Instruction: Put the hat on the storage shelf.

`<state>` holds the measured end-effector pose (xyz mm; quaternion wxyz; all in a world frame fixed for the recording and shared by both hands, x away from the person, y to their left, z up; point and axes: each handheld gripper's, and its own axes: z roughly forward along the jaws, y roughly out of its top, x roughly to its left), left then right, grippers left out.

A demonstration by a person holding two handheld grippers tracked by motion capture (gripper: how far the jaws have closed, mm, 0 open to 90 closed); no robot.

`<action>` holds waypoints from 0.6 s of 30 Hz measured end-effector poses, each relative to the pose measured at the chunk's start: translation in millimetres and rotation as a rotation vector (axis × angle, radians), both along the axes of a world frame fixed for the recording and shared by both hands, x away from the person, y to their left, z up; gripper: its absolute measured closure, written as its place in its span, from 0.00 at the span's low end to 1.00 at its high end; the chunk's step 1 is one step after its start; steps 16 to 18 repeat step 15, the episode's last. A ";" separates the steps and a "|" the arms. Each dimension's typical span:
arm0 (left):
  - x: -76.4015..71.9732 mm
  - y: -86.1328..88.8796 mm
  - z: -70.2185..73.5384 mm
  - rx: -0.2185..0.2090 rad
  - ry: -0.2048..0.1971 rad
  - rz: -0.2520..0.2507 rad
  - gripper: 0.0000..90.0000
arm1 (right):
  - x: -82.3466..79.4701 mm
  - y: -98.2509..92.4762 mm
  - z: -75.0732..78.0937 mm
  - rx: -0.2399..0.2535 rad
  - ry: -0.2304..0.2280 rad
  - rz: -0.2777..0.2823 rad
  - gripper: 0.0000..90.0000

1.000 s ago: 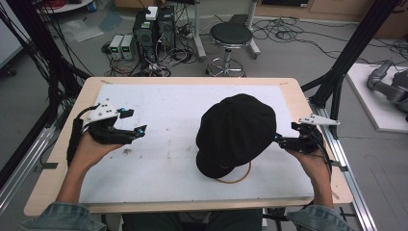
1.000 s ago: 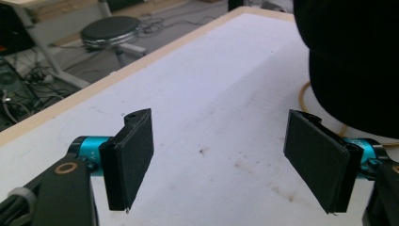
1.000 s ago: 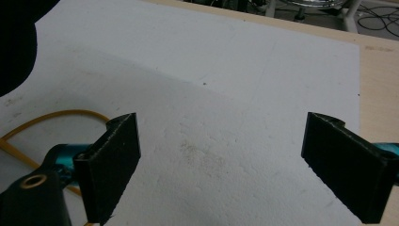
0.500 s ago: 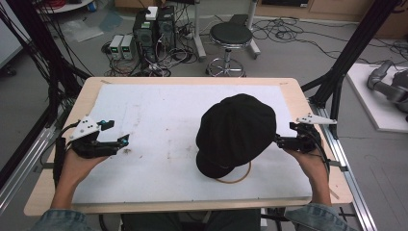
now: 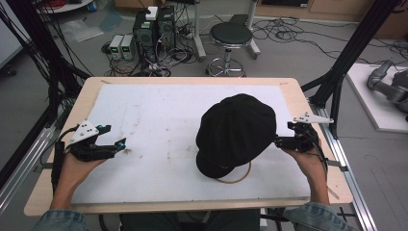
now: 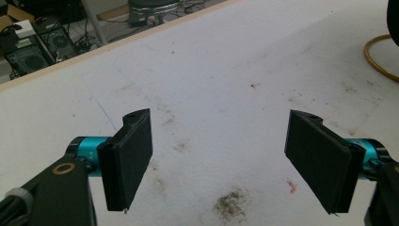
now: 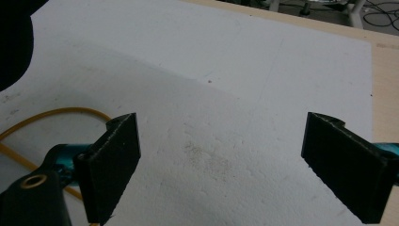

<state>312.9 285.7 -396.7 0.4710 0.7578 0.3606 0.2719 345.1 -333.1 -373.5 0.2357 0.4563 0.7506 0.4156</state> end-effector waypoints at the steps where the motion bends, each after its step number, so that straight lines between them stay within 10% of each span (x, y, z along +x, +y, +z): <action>1: 0.1 0.0 0.0 0.000 0.001 0.000 0.27 | 0.0 -0.1 0.0 0.000 -0.001 0.000 0.13; 18: 0.4 0.7 0.8 -0.006 -0.002 0.003 0.27 | 0.1 0.8 -0.4 -0.001 0.002 0.004 0.13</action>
